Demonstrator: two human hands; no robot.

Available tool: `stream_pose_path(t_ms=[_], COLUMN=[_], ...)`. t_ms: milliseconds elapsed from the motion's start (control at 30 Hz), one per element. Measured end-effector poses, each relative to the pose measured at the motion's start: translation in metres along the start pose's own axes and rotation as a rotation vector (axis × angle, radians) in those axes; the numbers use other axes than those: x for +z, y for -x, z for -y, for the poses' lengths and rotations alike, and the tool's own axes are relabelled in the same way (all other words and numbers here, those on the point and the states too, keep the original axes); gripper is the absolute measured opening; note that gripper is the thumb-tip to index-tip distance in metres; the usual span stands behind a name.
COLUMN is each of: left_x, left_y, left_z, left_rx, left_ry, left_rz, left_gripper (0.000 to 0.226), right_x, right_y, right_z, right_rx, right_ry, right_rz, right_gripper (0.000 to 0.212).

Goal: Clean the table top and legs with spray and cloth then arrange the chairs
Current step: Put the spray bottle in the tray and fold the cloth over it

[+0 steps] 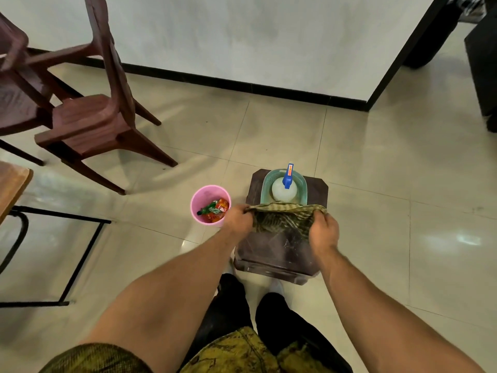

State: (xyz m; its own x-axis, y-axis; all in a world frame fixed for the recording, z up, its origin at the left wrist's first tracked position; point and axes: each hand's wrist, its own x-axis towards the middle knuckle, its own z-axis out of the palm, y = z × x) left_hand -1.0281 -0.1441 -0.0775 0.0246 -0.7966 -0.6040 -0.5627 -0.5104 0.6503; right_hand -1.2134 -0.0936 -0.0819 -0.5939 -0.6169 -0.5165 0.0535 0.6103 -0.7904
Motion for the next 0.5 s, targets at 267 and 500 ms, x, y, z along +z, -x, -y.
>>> stream_pose_path(t_ms=[267,500], left_x=[-0.038,-0.052], left_y=[0.004,0.011], left_z=[-0.005,-0.001], left_rx=[0.271,0.405], left_ry=[-0.376,-0.454], left_rz=[-0.06,-0.144], left_gripper=[0.025,0.019], right_x=[-0.025,-0.035], right_y=[-0.01,-0.007], right_z=[0.017,0.004], right_rx=[-0.317,-0.491], right_ry=[0.451,0.487], right_rz=[0.131,0.343], right_gripper=[0.028,0.028])
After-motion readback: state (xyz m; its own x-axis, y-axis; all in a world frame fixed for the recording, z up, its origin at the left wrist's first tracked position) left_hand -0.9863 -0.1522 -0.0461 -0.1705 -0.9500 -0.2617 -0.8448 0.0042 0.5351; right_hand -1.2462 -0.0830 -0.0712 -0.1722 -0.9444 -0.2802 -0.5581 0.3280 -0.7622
